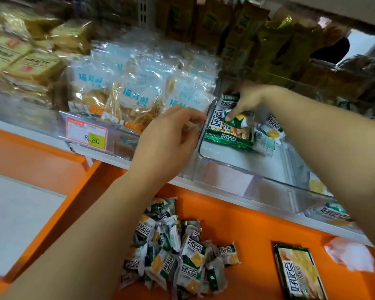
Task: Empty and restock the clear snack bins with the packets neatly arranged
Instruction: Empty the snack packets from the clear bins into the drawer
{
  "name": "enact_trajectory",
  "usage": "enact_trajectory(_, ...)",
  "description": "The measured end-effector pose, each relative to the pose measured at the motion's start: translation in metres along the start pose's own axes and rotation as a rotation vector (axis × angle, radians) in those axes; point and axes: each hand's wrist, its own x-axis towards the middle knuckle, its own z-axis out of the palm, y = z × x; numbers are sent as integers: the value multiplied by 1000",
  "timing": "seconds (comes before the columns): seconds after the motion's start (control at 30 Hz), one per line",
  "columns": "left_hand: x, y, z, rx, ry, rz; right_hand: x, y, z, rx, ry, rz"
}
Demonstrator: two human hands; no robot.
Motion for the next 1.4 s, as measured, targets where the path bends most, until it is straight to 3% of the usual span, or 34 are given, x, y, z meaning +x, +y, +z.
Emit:
enact_trajectory(0.33,-5,2,-1,29,-39,13,-15,11,14,14,-13,-75)
enact_trajectory(0.73,-5,1,0,33,-43,1,-26,14,26,-325,-51,-239)
enact_trajectory(1.1,-11,4,0,161,-148,81,-57,31,27,-85,166,-205)
enact_trajectory(1.4,-13,2,1,146,-179,17,-40,13,41,-206,-87,-152)
